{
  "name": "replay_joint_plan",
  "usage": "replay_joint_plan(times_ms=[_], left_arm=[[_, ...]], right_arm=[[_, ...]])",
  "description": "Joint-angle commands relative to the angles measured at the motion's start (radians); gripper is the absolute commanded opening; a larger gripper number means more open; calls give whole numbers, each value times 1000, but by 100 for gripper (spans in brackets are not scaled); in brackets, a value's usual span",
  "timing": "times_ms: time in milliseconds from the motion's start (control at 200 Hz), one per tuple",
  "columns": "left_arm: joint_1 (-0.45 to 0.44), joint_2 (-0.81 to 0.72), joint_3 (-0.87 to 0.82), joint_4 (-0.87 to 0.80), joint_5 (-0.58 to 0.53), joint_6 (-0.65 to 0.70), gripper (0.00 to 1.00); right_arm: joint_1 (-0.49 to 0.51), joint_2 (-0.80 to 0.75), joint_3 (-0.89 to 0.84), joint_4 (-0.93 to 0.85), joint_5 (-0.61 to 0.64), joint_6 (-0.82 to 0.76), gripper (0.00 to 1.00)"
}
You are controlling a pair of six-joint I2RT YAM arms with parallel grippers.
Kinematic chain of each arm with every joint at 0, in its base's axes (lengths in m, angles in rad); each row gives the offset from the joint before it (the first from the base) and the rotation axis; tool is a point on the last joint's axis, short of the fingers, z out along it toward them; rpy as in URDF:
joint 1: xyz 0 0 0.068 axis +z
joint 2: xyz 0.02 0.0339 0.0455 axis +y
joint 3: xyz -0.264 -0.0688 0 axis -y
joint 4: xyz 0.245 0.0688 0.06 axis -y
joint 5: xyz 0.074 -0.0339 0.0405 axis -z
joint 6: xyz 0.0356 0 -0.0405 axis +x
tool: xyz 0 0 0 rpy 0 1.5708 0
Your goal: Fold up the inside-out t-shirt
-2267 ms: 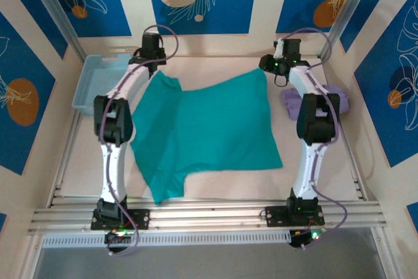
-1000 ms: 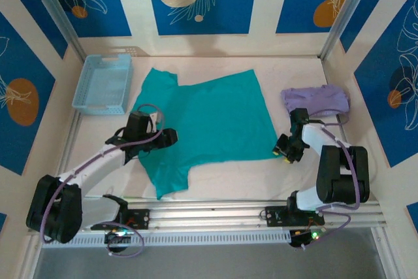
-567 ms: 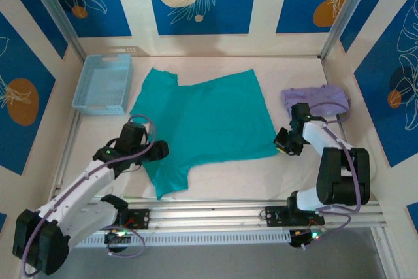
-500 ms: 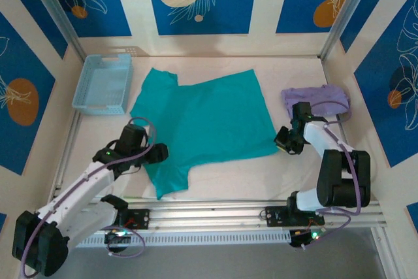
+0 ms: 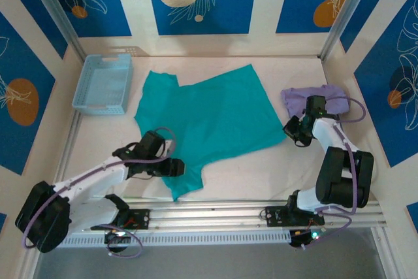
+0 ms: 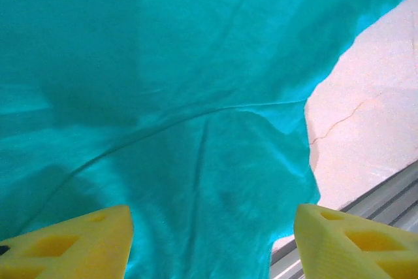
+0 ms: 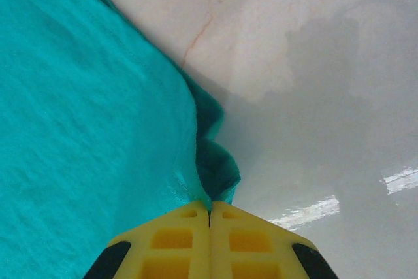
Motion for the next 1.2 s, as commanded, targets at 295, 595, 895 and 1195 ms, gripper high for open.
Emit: replay_joint_plan(times_ms=[295, 595, 895, 1195], left_arm=[[-9, 310, 96, 289, 21, 2, 66], [-13, 200, 130, 163, -111, 51, 67], [-34, -314, -106, -120, -206, -82, 65], [-203, -576, -242, -167, -213, -175, 59]], right_arm=[[2, 1, -9, 33, -66, -18, 0], [4, -24, -12, 21, -68, -31, 0], [2, -22, -11, 24, -73, -45, 0], [1, -50, -18, 24, -83, -50, 0]])
